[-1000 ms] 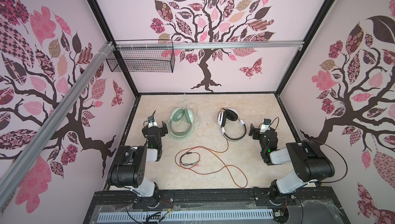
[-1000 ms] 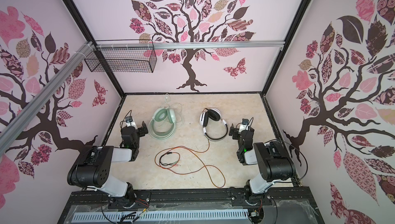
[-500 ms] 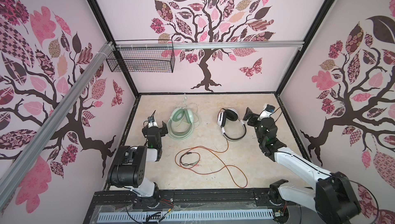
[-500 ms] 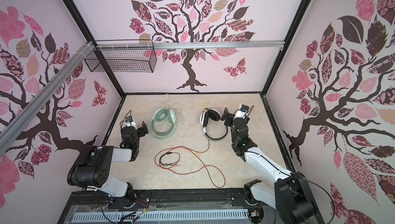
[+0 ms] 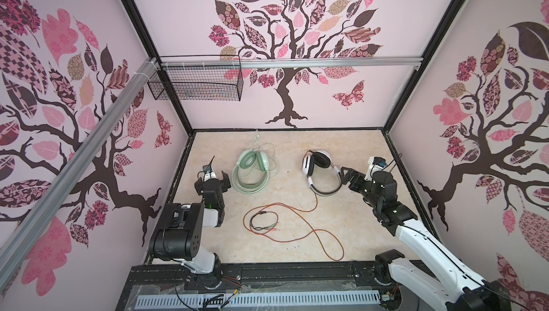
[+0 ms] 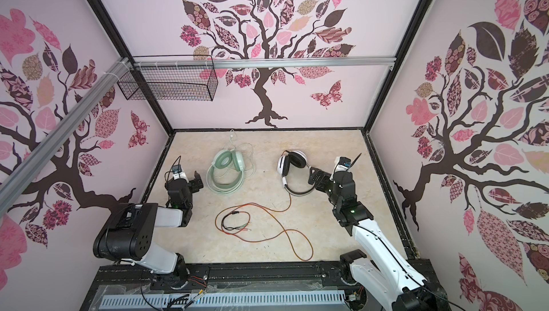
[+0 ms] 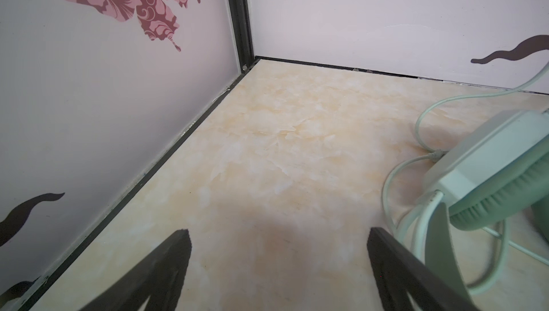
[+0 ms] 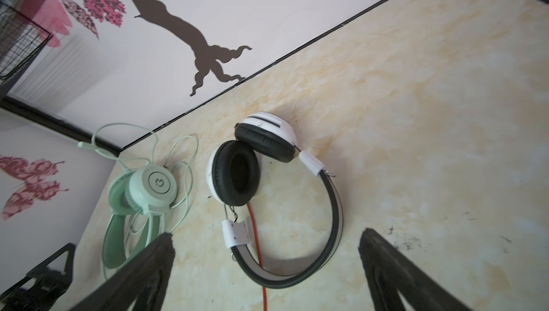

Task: Wrap the headphones
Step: 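Reach the right gripper over the mint-green headset and grasp its headband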

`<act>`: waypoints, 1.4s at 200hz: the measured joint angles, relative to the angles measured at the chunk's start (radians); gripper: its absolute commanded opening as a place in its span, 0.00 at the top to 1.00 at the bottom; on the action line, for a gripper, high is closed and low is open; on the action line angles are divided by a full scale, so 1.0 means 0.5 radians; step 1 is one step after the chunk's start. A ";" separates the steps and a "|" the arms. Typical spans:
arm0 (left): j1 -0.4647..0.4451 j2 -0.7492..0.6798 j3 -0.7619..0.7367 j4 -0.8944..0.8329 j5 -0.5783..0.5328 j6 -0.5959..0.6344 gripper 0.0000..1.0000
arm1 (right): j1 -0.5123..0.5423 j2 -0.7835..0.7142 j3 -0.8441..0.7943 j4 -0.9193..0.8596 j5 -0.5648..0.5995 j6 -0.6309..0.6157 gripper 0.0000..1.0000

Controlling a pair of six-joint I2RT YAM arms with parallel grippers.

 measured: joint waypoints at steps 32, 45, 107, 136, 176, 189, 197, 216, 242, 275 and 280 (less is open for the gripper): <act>-0.100 -0.079 -0.013 -0.041 -0.173 0.037 0.04 | 0.183 0.143 0.071 -0.078 -0.252 -0.049 0.00; -0.298 -0.261 0.023 -0.223 -0.433 0.063 0.04 | 0.244 0.227 0.137 -0.105 -0.348 -0.095 0.00; -0.437 -1.459 1.003 -1.709 -0.244 -0.695 0.03 | 0.638 0.996 0.925 -0.396 -0.478 -0.455 0.00; -0.436 -1.775 1.196 -2.240 0.040 -0.858 0.04 | 0.842 1.427 1.407 -0.574 -0.391 -0.575 0.00; -0.436 -2.078 1.240 -2.980 0.436 -0.892 0.04 | 0.955 2.042 2.097 -0.821 -0.200 -0.631 0.00; -0.436 -2.197 1.223 -3.122 0.603 -0.862 0.04 | 0.972 2.206 2.298 -0.893 -0.109 -0.626 0.02; -0.450 -2.267 1.217 -3.201 0.672 -0.842 0.03 | 0.973 2.306 2.423 -0.935 -0.065 -0.616 0.02; -0.491 -2.366 1.192 -3.312 0.751 -0.802 0.04 | 0.978 2.492 2.671 -1.012 0.006 -0.602 0.05; -0.504 -2.358 1.120 -3.404 0.793 -0.769 0.04 | 0.980 2.732 3.000 -1.087 0.029 -0.587 0.05; -0.504 -2.348 1.070 -3.444 0.793 -0.768 0.04 | 0.982 3.042 3.440 -1.227 0.050 -0.577 0.10; -0.504 -2.348 1.070 -3.446 0.793 -0.768 0.03 | 0.982 3.086 3.505 -1.244 0.054 -0.574 0.10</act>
